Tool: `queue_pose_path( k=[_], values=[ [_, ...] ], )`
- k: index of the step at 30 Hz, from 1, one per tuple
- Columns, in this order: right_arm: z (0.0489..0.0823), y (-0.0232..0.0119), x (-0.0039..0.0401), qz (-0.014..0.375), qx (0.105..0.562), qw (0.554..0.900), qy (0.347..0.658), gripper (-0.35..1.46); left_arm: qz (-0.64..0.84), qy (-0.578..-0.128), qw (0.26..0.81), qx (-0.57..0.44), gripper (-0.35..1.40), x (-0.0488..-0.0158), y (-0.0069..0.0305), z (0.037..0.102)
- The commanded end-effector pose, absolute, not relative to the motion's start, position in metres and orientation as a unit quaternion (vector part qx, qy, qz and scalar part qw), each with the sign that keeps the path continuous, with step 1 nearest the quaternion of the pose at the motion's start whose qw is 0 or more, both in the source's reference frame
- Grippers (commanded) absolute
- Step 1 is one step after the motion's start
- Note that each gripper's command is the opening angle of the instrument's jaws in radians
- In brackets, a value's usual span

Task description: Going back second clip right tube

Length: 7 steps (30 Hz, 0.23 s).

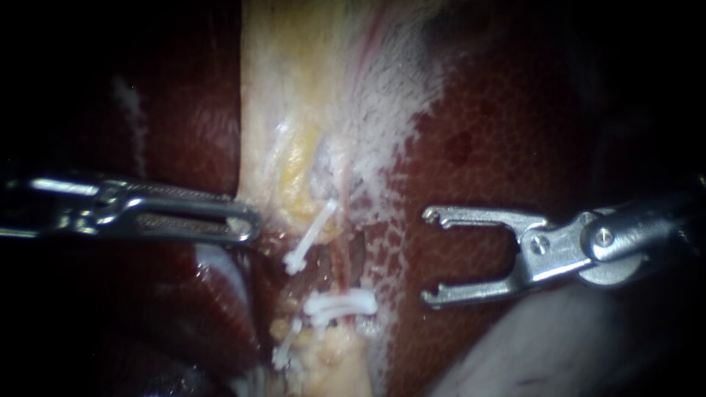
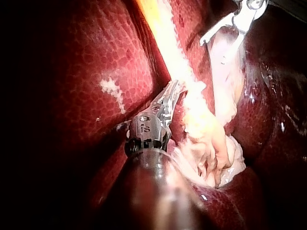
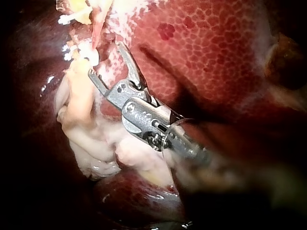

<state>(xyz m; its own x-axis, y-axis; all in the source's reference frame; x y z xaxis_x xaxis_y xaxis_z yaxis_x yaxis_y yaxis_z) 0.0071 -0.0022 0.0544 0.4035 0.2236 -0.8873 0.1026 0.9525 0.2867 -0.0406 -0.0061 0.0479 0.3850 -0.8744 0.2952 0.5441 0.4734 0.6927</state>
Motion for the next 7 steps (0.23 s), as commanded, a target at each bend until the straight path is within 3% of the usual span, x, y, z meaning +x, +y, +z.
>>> queue_pose_path(
  k=[1, 7],
  values=[
    [0.0544, -0.0022, 0.0071, 0.037, 0.150, 0.824, 0.545, 0.60, -0.447, -0.328, 0.793, 0.251, -0.35, -0.0406, -0.0061, 0.0479],
    [0.0544, -0.0022, 0.0071, 0.037, 0.150, 0.824, 0.545, 0.60, -0.447, -0.328, 0.793, 0.251, -0.35, -0.0406, -0.0061, 0.0479]
  ],
)
